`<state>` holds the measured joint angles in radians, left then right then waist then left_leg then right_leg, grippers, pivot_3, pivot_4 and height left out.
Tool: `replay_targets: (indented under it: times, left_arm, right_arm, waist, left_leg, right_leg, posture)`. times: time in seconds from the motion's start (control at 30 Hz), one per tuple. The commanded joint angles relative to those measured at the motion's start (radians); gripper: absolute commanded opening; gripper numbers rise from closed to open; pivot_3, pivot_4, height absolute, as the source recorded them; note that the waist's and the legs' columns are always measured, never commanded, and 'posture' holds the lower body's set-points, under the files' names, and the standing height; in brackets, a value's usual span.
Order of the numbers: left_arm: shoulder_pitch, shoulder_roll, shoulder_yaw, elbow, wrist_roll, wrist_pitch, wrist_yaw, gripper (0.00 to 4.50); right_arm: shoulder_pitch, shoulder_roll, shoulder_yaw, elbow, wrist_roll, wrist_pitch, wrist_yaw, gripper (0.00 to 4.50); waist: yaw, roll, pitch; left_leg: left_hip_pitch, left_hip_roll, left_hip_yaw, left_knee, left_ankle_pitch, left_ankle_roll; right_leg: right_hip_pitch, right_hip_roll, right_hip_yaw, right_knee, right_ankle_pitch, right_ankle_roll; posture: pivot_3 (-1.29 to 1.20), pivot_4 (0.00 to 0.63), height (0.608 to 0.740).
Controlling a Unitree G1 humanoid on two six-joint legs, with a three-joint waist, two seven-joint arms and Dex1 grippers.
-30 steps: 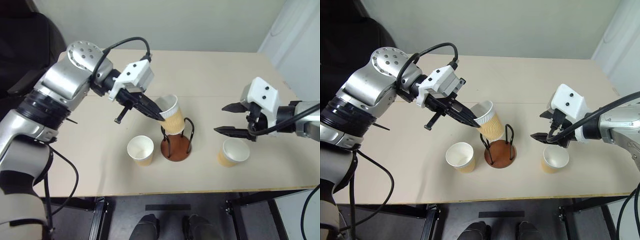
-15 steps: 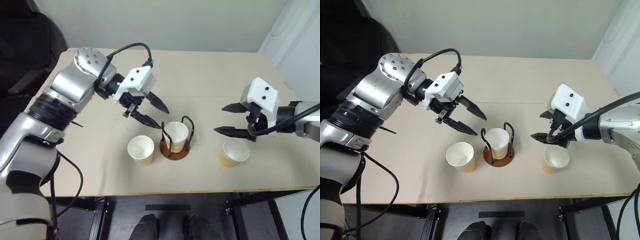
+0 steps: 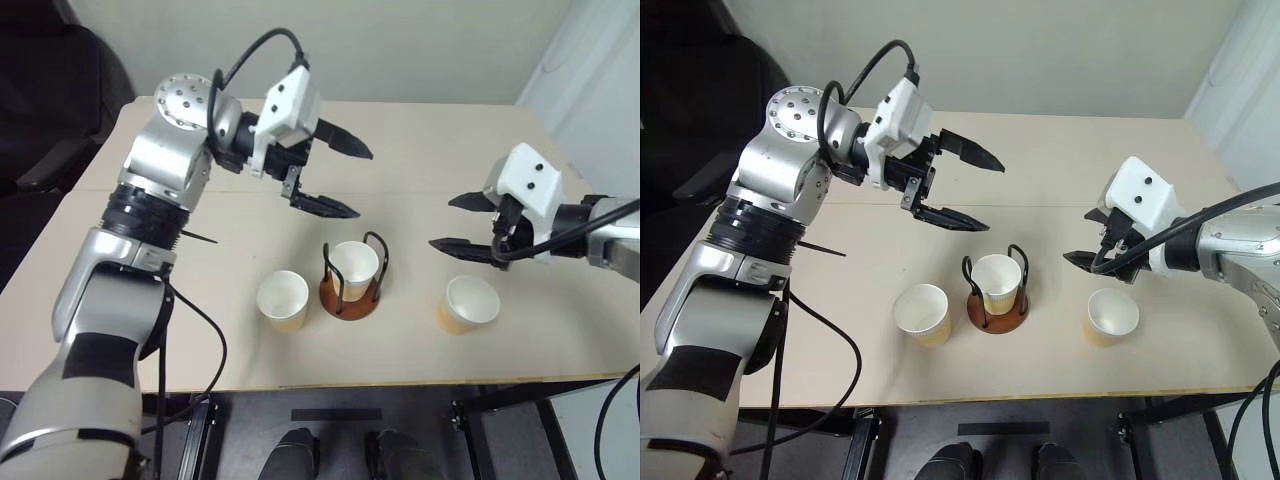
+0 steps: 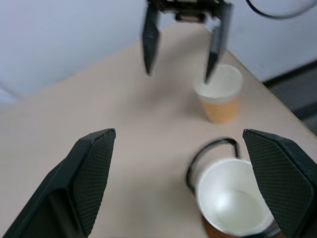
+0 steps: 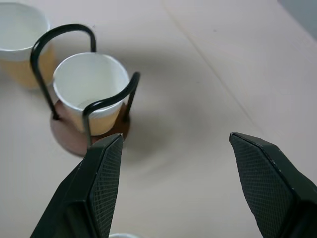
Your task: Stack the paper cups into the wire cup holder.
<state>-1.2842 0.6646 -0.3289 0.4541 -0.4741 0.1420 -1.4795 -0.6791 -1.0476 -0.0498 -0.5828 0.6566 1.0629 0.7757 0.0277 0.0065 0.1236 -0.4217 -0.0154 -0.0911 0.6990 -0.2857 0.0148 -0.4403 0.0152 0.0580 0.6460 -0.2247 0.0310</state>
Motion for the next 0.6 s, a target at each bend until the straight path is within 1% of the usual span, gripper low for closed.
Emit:
replay_targets:
  times: [0.03, 0.13, 0.23, 0.27, 0.33, 0.43, 0.5, 0.6]
  left_arm:
    - [0.005, 0.002, 0.104, -0.092, -0.045, 0.095, 0.014, 4.42]
    - [0.034, 0.02, 0.154, -0.154, -0.047, 0.152, 0.025, 4.42]
    - [0.097, 0.079, 0.159, -0.22, -0.033, 0.198, -0.031, 4.42]
    - [0.117, 0.097, 0.16, -0.237, -0.027, 0.205, -0.043, 4.42]
    - [0.144, 0.127, 0.163, -0.263, -0.016, 0.219, -0.06, 4.42]
    - [0.163, 0.145, 0.167, -0.278, 0.002, 0.223, -0.074, 4.42]
    - [0.166, 0.145, 0.169, -0.283, 0.007, 0.227, -0.076, 4.42]
    - [0.175, 0.152, 0.172, -0.302, 0.002, 0.245, -0.094, 4.42]
  right_arm:
    - [-0.053, 0.036, -0.099, -0.026, 0.099, 0.057, -0.024, 3.47]
    - [-0.085, 0.064, -0.139, -0.026, 0.165, 0.117, -0.051, 3.47]
    - [-0.07, 0.045, -0.147, -0.049, 0.196, 0.145, -0.051, 3.47]
    - [-0.053, 0.02, -0.139, -0.065, 0.193, 0.144, -0.039, 3.47]
    - [0.023, -0.071, -0.099, -0.111, 0.153, 0.109, 0.015, 3.47]
    - [0.112, -0.174, -0.046, -0.143, 0.088, 0.035, 0.073, 3.47]
    - [0.149, -0.213, -0.026, -0.145, 0.055, -0.013, 0.101, 3.47]
    - [0.198, -0.244, -0.009, -0.13, 0.016, -0.068, 0.133, 3.47]
  waist:
    - [-0.001, 0.0, 0.0]
    - [-0.002, 0.0, 0.0]
    - [-0.001, 0.0, 0.0]
    - [-0.001, 0.001, 0.0]
    - [0.01, 0.0, 0.0]
    - [0.014, 0.0, 0.0]
    - [0.014, 0.0, 0.0]
    - [0.011, 0.0, 0.0]
  left_leg:
    - [0.0, 0.0, 0.0, 0.0, 0.0, 0.0]
    - [0.0, 0.0, 0.001, 0.0, 0.0, 0.0]
    - [0.0, 0.0, 0.0, 0.0, 0.0, 0.0]
    - [0.001, 0.0, 0.0, 0.0, 0.0, 0.0]
    - [0.001, 0.0, 0.0, 0.0, 0.0, 0.0]
    - [0.0, -0.001, -0.002, 0.001, 0.0, 0.0]
    - [0.0, -0.001, -0.001, 0.001, 0.0, 0.0]
    - [0.001, -0.001, -0.001, 0.001, 0.0, 0.0]
  right_leg:
    - [0.0, 0.0, 0.0, 0.0, 0.0, 0.0]
    - [0.0, 0.001, 0.0, 0.0, 0.0, 0.0]
    - [0.0, 0.001, 0.0, -0.001, 0.0, 0.0]
    - [0.0, 0.0, 0.001, 0.0, 0.0, 0.0]
    - [0.0, 0.001, 0.0, 0.0, 0.0, 0.0]
    - [0.001, 0.0, -0.001, -0.001, 0.0, 0.0]
    - [0.002, -0.001, 0.0, -0.001, 0.0, 0.0]
    - [0.002, -0.001, 0.0, 0.0, 0.001, 0.001]
  posture:
    - [0.0, 0.15, 0.74]
    - [0.0, 0.15, 0.74]
    - [0.0, 0.15, 0.74]
    - [0.0, 0.15, 0.74]
    - [0.0, 0.15, 0.74]
    - [0.0, 0.15, 0.74]
    - [0.0, 0.15, 0.74]
    - [0.0, 0.15, 0.74]
